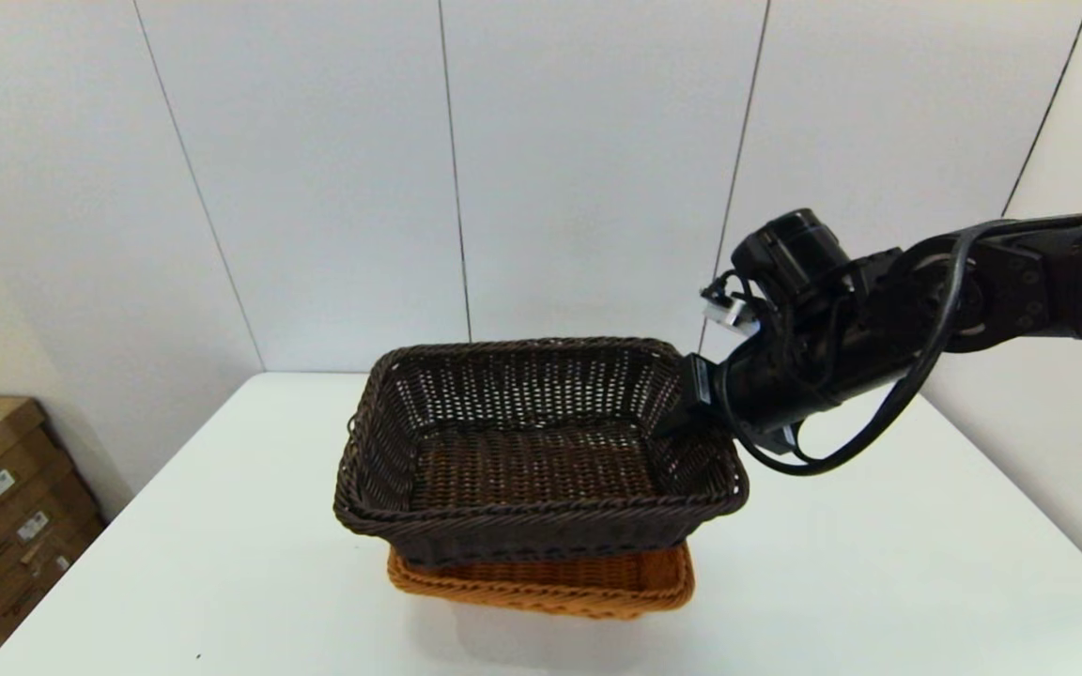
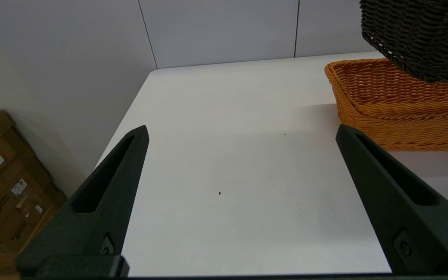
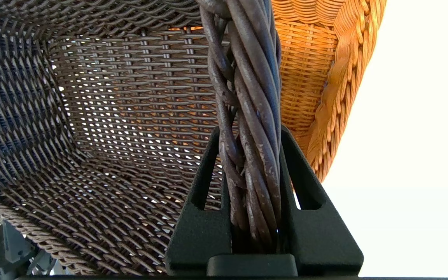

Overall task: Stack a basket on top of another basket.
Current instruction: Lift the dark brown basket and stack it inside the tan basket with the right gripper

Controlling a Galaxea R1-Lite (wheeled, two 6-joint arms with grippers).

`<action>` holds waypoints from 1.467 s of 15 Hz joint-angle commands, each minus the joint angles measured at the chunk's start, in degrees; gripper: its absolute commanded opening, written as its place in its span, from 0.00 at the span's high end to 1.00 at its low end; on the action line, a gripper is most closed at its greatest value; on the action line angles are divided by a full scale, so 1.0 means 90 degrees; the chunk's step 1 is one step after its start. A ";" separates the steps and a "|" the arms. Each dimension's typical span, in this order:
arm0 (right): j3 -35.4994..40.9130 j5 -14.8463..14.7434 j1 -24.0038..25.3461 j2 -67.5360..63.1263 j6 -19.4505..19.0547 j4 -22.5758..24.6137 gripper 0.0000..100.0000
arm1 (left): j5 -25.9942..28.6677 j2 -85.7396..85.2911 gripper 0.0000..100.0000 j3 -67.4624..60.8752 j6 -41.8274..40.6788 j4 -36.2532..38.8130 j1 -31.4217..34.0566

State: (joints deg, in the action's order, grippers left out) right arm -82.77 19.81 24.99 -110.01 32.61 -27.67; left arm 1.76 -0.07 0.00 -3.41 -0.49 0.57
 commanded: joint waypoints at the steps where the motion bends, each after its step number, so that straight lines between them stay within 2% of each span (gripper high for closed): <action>1: -0.0207 0.0006 -0.0003 -0.0218 0.0039 -0.0031 1.00 | 0.0000 -0.0002 0.00 -0.0010 -0.0002 -0.0004 -0.0005; 3: -0.0305 -0.0150 0.0006 -0.0345 0.0039 -0.0040 1.00 | 0.0000 -0.0002 0.00 -0.0010 -0.0002 -0.0004 0.0005; 6: -0.0324 -0.0219 0.0006 -0.0404 0.0146 -0.0031 1.00 | 0.0000 -0.0002 0.00 -0.0010 -0.0002 0.0005 0.0005; 15: -0.0422 -0.0287 -0.0013 -0.0462 0.1338 -0.0031 1.00 | 0.0000 -0.0002 0.00 -0.0010 -0.0002 0.0005 0.0005; 22: -0.0236 -0.0326 0.0163 -0.0472 0.1347 0.0008 1.00 | 0.0000 -0.0002 0.00 -0.0010 -0.0002 -0.0004 0.0005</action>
State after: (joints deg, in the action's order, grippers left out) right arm -85.77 16.79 25.51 -114.34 44.57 -27.61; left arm 1.76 -0.07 0.00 -3.41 -0.51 0.60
